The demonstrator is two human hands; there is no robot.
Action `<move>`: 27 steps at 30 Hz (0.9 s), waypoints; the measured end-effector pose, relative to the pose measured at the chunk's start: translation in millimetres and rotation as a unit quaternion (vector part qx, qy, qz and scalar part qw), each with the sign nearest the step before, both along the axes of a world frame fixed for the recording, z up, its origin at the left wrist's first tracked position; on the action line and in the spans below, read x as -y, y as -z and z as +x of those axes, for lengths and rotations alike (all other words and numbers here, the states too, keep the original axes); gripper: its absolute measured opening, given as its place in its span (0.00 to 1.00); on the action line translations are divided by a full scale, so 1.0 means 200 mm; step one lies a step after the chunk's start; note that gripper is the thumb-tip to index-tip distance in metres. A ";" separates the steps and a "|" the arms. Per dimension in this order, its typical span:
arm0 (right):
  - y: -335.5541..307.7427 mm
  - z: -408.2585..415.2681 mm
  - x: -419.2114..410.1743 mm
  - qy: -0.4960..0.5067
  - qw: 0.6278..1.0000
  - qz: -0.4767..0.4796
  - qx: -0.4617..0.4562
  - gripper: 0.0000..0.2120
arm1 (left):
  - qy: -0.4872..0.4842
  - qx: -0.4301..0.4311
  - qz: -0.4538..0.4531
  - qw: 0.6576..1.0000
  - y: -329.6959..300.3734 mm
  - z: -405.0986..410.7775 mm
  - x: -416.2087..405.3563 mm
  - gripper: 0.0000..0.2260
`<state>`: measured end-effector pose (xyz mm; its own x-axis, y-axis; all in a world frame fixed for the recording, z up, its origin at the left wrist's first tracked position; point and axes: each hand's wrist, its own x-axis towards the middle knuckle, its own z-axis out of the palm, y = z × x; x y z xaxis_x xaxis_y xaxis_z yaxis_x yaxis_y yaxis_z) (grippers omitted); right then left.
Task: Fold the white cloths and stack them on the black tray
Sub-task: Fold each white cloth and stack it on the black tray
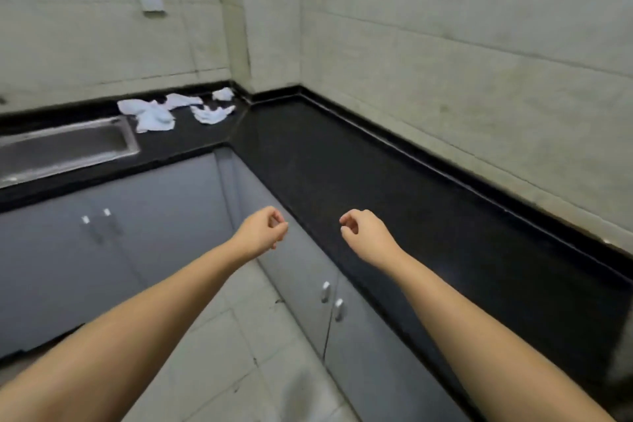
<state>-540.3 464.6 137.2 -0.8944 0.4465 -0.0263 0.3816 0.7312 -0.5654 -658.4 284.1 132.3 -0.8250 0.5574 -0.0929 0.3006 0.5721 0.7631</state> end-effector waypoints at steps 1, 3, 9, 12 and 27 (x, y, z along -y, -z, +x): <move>0.04 -0.10 0.07 -0.018 1.000 0.001 0.013 0.12 | -0.020 0.009 -0.011 1.000 0.05 -0.07 0.10 0.04; 0.13 -0.28 0.18 -0.051 0.998 0.002 0.043 0.12 | -0.057 0.014 -0.033 0.998 0.14 -0.19 0.28 0.05; 0.35 -0.81 0.32 -0.123 0.987 0.005 0.106 0.13 | -0.091 0.014 -0.100 0.991 0.33 -0.64 0.48 0.03; 0.41 -1.16 0.30 -0.140 0.984 0.008 0.114 0.13 | -0.093 0.008 -0.113 0.989 0.35 -0.96 0.45 0.03; 0.38 -2.81 0.03 -0.180 0.975 0.000 0.134 0.12 | -0.139 0.031 -0.090 0.986 0.37 -2.54 0.22 0.02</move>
<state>-1101.9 458.8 61.7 -0.9540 0.1055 -0.2805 0.2348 0.8448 -0.4808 -1167.1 240.6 58.7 -0.9334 0.2796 -0.2249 0.0682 0.7536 0.6538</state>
